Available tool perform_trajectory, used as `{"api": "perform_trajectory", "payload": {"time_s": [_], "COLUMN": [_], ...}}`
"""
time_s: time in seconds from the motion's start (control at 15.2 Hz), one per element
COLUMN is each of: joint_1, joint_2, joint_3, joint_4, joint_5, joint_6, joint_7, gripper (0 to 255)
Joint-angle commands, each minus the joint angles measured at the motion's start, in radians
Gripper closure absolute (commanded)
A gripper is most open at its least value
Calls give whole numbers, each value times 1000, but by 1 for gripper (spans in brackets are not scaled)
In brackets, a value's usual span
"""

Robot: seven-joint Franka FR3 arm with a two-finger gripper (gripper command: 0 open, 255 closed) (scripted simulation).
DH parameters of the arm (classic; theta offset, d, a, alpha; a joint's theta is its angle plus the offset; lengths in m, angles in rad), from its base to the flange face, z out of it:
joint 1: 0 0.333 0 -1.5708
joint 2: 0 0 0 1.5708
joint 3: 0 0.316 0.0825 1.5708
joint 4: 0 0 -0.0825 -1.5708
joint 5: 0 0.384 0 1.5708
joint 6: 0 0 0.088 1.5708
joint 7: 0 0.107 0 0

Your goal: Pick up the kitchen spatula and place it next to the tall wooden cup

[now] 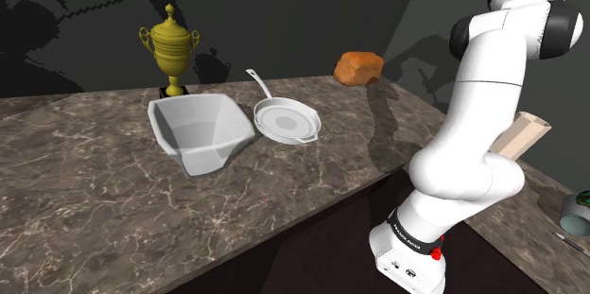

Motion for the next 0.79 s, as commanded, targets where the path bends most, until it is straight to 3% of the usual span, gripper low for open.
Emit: {"api": "perform_trajectory", "payload": {"time_s": [0.0,0.73], "joint_1": [14,71], "joint_2": [-2,0], "joint_3": [-2,-4], "joint_4": [-37,-201], "joint_5": [-1,8], "joint_6": [32,178], "joint_7": [-6,-34], "gripper": [255,255]}}
